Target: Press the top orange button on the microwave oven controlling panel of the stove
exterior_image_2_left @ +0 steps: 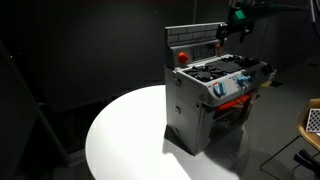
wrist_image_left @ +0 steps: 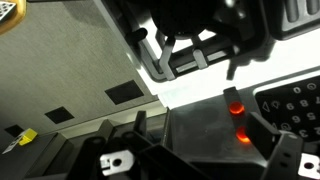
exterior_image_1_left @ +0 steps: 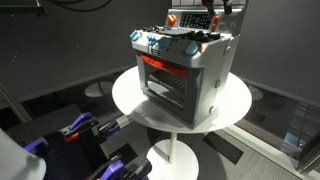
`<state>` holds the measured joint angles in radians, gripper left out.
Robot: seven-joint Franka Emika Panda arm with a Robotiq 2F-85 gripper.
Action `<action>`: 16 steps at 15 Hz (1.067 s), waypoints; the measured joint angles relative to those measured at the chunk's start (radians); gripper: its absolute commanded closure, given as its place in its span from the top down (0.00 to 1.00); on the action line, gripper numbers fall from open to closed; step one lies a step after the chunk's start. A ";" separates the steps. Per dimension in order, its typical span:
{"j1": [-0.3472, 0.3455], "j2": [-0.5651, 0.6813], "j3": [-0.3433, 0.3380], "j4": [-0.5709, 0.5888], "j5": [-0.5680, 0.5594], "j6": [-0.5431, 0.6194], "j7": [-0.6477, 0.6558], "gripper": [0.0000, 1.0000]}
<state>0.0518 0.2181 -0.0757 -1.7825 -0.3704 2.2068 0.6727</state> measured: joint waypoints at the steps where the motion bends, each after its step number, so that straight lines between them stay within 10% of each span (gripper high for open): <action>1: 0.000 0.000 -0.002 0.000 0.000 0.000 0.000 1.00; 16: -0.001 0.023 -0.014 0.012 0.000 0.000 0.001 1.00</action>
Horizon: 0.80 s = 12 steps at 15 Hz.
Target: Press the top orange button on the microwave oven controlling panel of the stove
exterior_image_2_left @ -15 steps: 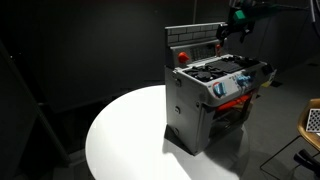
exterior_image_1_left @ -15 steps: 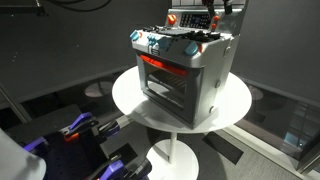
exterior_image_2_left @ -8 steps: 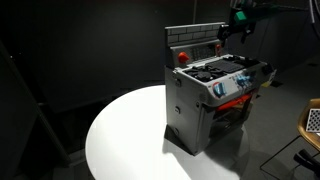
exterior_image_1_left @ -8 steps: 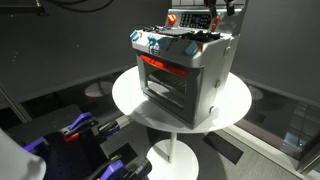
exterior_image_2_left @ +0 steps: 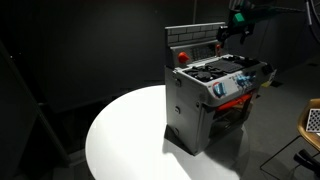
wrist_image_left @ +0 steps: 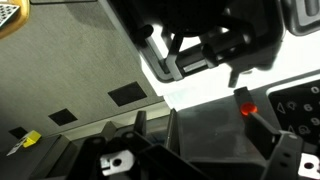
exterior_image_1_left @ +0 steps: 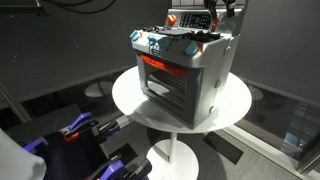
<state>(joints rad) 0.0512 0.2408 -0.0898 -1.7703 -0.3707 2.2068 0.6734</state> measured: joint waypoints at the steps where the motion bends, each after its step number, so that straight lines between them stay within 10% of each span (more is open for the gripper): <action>1: 0.000 0.002 0.000 0.003 0.000 0.000 0.000 1.00; 12: 0.000 0.022 0.000 0.027 0.000 0.000 0.000 1.00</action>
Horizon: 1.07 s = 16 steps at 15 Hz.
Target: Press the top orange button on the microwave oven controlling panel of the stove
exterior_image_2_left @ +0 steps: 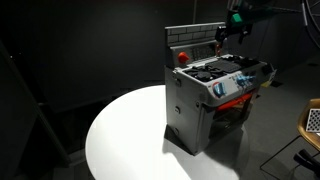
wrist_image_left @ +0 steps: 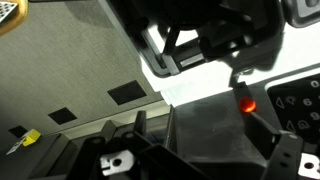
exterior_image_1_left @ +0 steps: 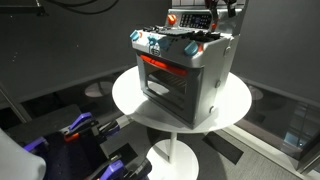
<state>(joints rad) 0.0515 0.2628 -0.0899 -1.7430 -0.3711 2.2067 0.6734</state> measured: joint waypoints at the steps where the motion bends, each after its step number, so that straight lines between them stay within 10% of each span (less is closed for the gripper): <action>1: 0.000 0.002 0.000 0.002 -0.002 0.000 0.000 1.00; 16: 0.001 0.007 0.002 0.020 0.043 -0.051 -0.038 1.00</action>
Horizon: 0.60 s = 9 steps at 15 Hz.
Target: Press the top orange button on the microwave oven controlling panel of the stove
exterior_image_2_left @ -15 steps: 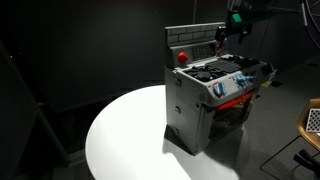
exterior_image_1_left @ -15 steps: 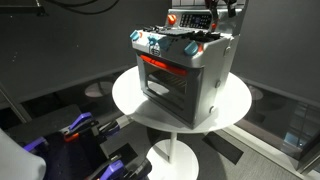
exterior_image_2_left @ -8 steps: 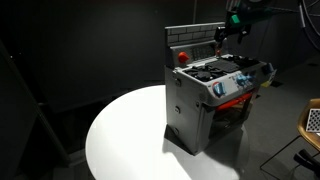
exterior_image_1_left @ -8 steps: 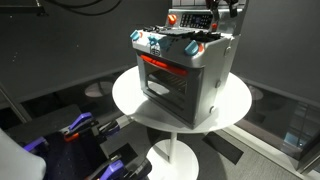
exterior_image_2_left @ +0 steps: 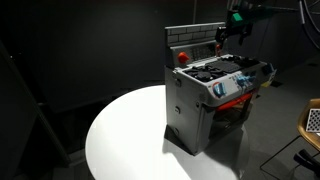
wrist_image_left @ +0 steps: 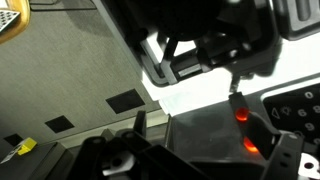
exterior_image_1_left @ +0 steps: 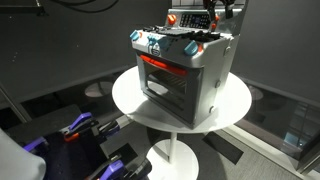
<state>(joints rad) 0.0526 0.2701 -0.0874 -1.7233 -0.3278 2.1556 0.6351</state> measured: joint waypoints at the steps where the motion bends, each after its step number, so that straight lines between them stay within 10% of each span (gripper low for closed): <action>1: 0.000 -0.006 0.003 0.000 0.028 -0.019 -0.019 1.00; 9: -0.001 -0.092 0.017 -0.007 0.226 -0.287 -0.142 1.00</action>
<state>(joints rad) 0.0521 0.1784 -0.0699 -1.7306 -0.1020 1.8682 0.4936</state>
